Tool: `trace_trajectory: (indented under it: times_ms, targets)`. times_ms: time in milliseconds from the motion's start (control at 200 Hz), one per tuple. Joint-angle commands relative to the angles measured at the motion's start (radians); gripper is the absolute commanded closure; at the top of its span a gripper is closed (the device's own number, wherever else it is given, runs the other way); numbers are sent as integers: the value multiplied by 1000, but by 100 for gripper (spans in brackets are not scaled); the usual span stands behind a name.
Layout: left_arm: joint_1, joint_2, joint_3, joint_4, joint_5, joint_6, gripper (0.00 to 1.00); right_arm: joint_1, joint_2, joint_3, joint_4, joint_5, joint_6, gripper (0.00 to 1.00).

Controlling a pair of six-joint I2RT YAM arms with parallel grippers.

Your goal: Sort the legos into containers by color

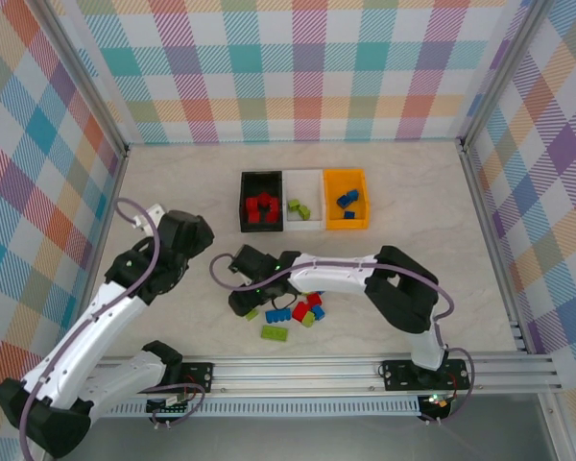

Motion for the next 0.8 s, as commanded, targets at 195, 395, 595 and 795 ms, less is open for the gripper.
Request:
trace_trajectory:
  times_ms: [195,395,595,795]
  targets:
    - [11,-61,-13,-81,-127,-71,0,93,107,82,-144,141,-36,36]
    - [12,-51,-6,-71,-118,-66,0,98,110,64,-140,251,-19,54]
    - [11,-28,4,-55,-76,-42,0,49,1,-2,-40,281,0,68]
    - [11,21,7,-31,0,-25,0,-77,-196,-57,38,286,-4,70]
